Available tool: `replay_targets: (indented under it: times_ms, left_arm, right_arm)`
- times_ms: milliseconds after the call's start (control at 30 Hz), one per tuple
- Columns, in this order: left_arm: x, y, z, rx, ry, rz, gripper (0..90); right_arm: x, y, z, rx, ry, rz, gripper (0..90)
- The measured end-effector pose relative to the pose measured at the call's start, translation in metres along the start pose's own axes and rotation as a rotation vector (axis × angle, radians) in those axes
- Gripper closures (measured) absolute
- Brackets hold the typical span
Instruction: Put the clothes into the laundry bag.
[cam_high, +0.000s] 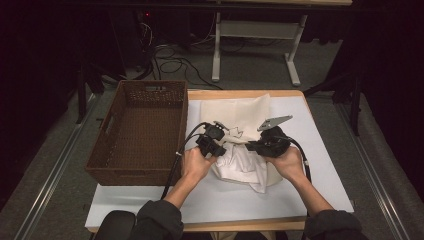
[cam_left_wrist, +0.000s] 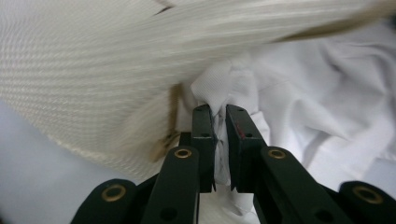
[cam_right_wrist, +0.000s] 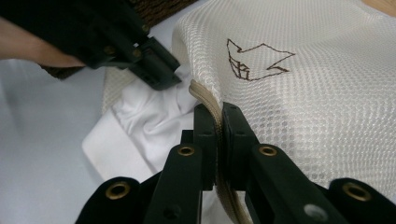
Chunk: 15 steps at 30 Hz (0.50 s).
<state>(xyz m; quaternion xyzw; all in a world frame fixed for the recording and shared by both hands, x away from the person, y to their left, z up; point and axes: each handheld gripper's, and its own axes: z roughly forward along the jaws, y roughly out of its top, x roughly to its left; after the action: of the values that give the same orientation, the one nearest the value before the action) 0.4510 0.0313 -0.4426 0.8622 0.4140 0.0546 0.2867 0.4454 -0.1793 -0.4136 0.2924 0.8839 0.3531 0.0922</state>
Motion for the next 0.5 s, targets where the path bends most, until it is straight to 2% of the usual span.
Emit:
replay_targets:
  times_ms: [167,233,300,367,400,500]
  left_arm:
    - [-0.008,0.006,0.001,-0.053,-0.064,0.014,82.7]
    - [-0.01,0.009,0.003,-0.075,-0.067,0.011,82.8]
    - [-0.011,0.013,0.005,-0.103,-0.052,0.007,82.9]
    - [-0.011,0.016,0.009,-0.129,0.009,0.01,82.8]
    - [-0.009,0.017,0.013,-0.141,0.033,-0.004,82.6]
    - [-0.005,0.017,0.023,-0.127,0.065,-0.022,81.6]
  right_arm:
    - [0.005,0.004,0.002,-0.012,0.016,0.003,87.0]
    - [0.007,0.007,0.002,-0.02,0.032,-0.006,87.1]
    - [0.01,0.009,-0.001,-0.022,0.041,-0.018,87.2]
    - [0.011,0.009,-0.003,-0.024,0.048,-0.022,87.2]
    - [0.012,0.009,-0.003,-0.023,0.049,-0.023,87.2]
    - [0.011,0.005,-0.002,-0.006,0.048,-0.02,87.2]
